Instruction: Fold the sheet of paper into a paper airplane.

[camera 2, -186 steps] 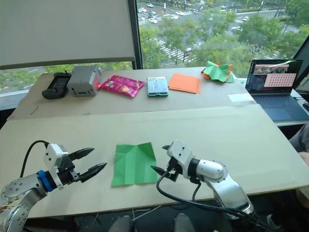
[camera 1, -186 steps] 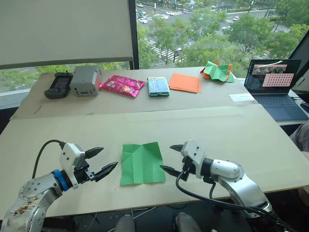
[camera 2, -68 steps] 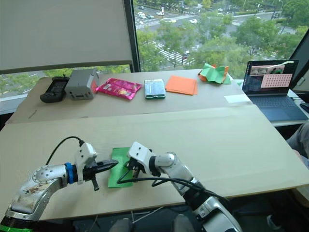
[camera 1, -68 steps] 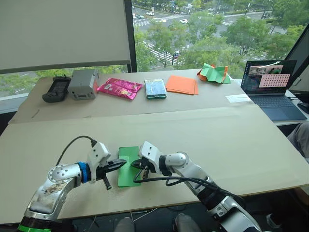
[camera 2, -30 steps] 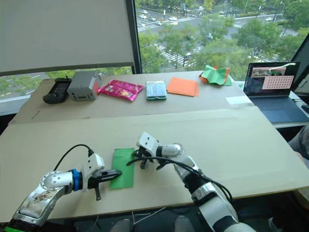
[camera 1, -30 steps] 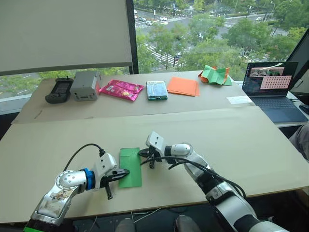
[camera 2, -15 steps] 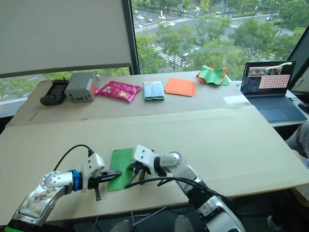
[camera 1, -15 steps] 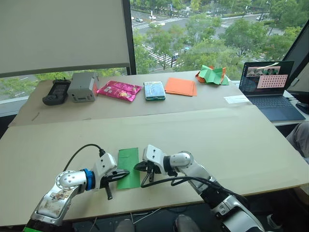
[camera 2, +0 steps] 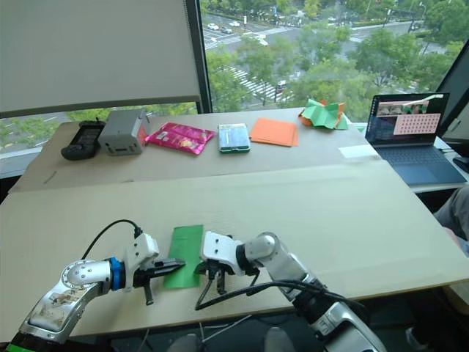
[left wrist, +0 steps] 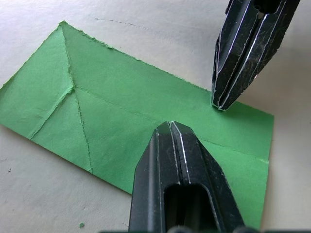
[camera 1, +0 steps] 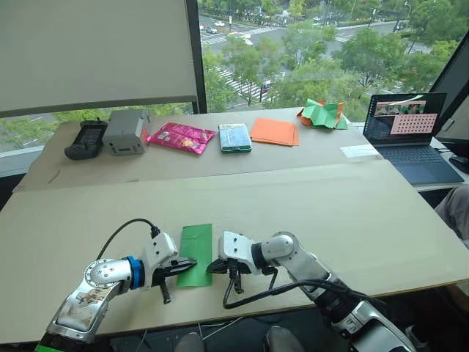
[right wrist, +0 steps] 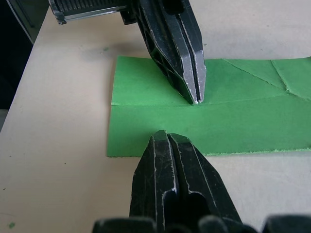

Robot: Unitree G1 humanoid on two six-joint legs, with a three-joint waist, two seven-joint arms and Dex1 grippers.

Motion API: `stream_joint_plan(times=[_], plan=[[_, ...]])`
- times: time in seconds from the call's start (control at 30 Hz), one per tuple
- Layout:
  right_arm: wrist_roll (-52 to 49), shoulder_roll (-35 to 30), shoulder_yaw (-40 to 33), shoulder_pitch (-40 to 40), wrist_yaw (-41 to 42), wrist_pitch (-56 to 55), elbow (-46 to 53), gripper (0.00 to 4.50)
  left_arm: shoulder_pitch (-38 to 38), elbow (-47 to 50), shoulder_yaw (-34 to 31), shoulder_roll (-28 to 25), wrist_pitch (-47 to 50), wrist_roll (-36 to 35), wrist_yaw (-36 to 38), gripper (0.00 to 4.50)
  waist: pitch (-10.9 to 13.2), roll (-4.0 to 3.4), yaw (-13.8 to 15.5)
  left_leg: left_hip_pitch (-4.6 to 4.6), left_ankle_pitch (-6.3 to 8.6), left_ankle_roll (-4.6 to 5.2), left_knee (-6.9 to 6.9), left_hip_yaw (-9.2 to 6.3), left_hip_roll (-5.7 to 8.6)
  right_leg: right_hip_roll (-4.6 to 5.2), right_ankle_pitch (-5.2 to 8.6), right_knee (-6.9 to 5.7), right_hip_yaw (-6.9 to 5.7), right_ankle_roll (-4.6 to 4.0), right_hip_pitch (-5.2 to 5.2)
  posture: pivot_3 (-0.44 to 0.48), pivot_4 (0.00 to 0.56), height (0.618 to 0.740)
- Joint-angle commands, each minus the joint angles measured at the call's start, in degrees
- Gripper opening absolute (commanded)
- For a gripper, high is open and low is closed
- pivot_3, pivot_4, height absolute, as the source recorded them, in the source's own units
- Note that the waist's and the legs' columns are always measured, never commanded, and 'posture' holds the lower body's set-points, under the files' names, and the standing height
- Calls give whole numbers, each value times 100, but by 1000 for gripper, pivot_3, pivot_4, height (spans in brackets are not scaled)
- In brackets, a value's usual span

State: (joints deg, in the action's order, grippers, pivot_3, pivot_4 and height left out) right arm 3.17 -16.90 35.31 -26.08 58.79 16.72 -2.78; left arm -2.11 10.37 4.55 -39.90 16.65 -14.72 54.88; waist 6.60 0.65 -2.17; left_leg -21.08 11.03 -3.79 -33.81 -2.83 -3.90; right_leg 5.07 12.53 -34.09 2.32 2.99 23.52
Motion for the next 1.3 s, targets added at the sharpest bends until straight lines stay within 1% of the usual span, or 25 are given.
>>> stream_joint_plan(times=[0.03, 0.27, 0.43, 0.53, 0.63, 0.7, 0.83, 0.9, 0.97, 1.03, 1.13, 1.3], plan=[[448, -279, 685, 191, 339, -26, -248, 14, -78, -6, 32, -84, 81, 54, 25, 0, 0, 0, 2, 0, 0, 0, 0, 0, 0, 0, 0, 0, 0, 0, 0, 0, 150, 706], [736, -457, 926, 103, 474, -435, -65, 14, -104, 18, 26, -112, 100, 58, 34, 0, -4, 4, 2, 0, 4, -7, 0, 1, 1, 2, 3, 2, -1, 2, 0, 0, 150, 706], [1033, -677, 1128, 14, 534, -1299, 124, 14, -111, 9, 21, -143, 111, 57, 54, 0, -5, 4, 3, 1, 6, -10, 0, 1, 1, 3, 5, 3, -2, 2, 1, 0, 150, 706], [1116, -662, 1091, 7, 436, -1541, 84, 14, -100, -2, 29, -155, 111, 44, 72, 0, -5, 6, 0, 2, 9, -14, 0, 1, 1, 3, 6, 3, -2, 2, 1, 0, 150, 706], [1104, -573, 883, 10, 275, -1555, -41, 14, -76, -14, 41, -161, 114, 31, 89, 0, -5, 7, 0, 3, 9, -14, 0, 1, 1, 3, 6, 3, -2, 2, 1, 0, 150, 706], [877, -512, 563, 34, 179, -1414, 40, 14, -61, -7, 38, -163, 121, 18, 94, 0, -6, 12, -2, 3, 9, -14, 0, 1, 0, 3, 6, 2, -3, 2, 1, 0, 150, 706], [107, -577, -428, 187, 76, -658, 847, 14, -27, 116, -153, -250, 217, -78, 47, 0, 25, 22, 17, -1, 9, -14, -2, -2, 0, 2, 6, 0, -4, 2, 6, 0, 150, 706], [-168, -652, -726, 313, 63, -251, 1289, 14, -65, 339, -317, -365, 311, -187, 53, 0, 43, 37, 50, -19, 8, -14, -3, -1, 1, 3, 6, 1, -3, 2, 25, 0, 150, 706], [-351, -721, -961, 489, -39, 143, 1743, 14, -115, 596, -625, -419, 496, -477, 32, 0, 48, 44, 85, -30, 8, -14, -2, 0, 0, 2, 5, 0, -3, 1, 44, 0, 150, 706], [-428, -749, -1115, 677, -207, 442, 2075, 14, -164, 753, -892, -510, 632, -640, 13, 0, 53, 50, 108, -36, 8, -13, -1, 0, -1, 1, 5, -2, -3, 2, 53, 0, 150, 706], [-398, -789, -1183, 875, -418, 679, 2263, 14, -132, 663, -1072, -593, 647, -590, -60, 0, 60, 46, 122, -33, 9, -14, 4, -1, -3, 0, 5, -1, -3, 1, 59, 0, 150, 706], [-379, -791, -1222, 991, -698, 833, 2247, 14, -25, 330, -913, -534, 459, -412, -57, 0, 94, 60, 146, -37, 10, -16, -2, 5, 2, 9, 6, 10, -4, 1, 60, 0, 150, 706]])
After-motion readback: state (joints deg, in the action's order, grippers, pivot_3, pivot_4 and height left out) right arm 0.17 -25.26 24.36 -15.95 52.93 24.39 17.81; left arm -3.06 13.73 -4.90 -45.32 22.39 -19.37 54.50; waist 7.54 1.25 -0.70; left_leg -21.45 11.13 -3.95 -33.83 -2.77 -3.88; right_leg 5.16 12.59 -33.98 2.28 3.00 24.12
